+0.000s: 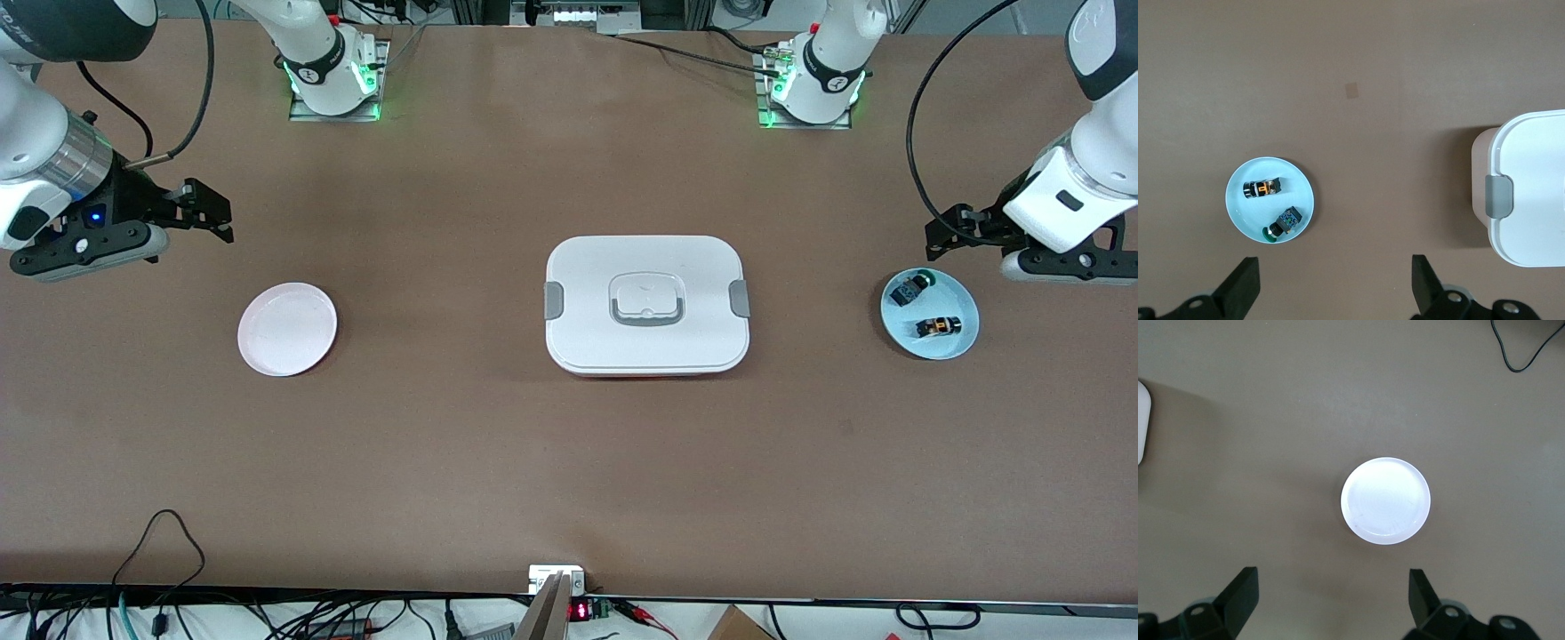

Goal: Transfer orange switch to right arm and place

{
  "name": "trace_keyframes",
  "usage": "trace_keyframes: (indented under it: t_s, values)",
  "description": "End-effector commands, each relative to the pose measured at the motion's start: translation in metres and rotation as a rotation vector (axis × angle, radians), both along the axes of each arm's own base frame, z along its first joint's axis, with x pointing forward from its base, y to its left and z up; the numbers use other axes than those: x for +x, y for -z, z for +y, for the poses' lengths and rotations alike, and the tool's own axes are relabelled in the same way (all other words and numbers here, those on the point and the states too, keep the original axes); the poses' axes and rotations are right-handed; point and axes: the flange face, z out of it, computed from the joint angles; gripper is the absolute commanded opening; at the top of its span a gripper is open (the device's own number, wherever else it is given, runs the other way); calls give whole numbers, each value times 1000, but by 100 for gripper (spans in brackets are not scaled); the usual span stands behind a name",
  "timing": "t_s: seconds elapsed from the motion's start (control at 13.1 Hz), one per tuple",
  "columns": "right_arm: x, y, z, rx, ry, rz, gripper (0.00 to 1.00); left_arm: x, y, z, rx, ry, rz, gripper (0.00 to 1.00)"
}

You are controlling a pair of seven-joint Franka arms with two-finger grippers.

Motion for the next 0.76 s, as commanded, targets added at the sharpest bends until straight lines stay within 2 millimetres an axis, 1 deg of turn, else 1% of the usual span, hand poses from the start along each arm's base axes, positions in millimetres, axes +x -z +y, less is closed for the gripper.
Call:
trace_keyframes:
  t_s: [0.0,0.61,0.69]
  values:
    - [1,-5,3,0,8,-8,100,3,-7,-4,7,-6,-2,100]
    - [1,-4,3,-3,8,-4,100,3,-7,-4,4,-5,7,100]
    - [1,-5,3,-2,8,-5,100,4,-4,-3,6,3,13,100]
